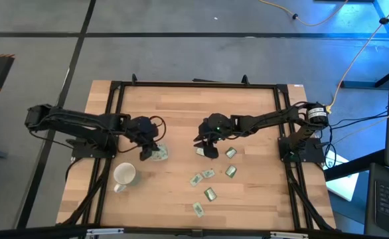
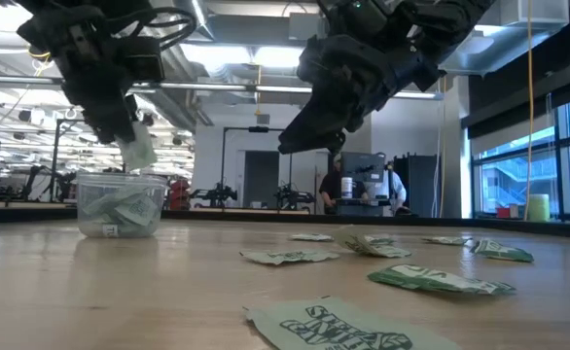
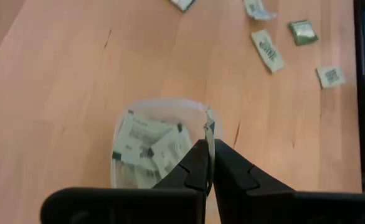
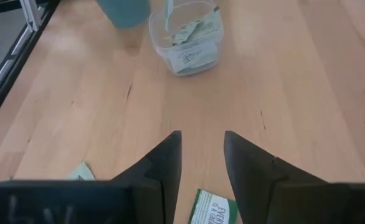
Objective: Pick and place Stevia / Truvia into bins
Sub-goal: Put the green stevia packet into the transparent container, then put the dark green stevia packet into the transparent container
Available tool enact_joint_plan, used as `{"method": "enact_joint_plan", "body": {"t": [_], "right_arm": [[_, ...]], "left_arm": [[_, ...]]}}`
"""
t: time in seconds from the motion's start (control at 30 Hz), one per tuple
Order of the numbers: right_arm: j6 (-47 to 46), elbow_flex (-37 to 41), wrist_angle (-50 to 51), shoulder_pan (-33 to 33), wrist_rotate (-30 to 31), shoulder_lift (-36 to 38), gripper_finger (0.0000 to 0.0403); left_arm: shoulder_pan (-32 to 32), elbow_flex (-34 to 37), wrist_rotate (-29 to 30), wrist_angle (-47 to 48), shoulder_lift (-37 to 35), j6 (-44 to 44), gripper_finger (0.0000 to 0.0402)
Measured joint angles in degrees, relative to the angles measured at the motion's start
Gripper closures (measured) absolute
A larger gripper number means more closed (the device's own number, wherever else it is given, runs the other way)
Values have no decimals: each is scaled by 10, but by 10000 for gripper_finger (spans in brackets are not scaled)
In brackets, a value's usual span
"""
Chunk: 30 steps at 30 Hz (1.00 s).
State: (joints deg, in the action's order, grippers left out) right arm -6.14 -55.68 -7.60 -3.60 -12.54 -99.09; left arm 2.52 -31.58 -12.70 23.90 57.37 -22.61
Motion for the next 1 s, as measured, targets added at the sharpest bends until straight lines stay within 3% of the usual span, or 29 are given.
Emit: {"method": "enact_joint_plan", "body": {"t": [0.37,0.57,0.8,1.0], "right_arm": [[21,0,-3,0,0,0,279],[19,0,-2,0,0,0,279],[21,0,1,0,0,0,279],[30,0,17,4,0,0,279]], "left_arm": [[0,15,14,-3,54,-7,389],[0,13,37,1,61,13,360],[0,-37,48,41,60,67,329],[0,-54,121,57,60,94,319]]}}
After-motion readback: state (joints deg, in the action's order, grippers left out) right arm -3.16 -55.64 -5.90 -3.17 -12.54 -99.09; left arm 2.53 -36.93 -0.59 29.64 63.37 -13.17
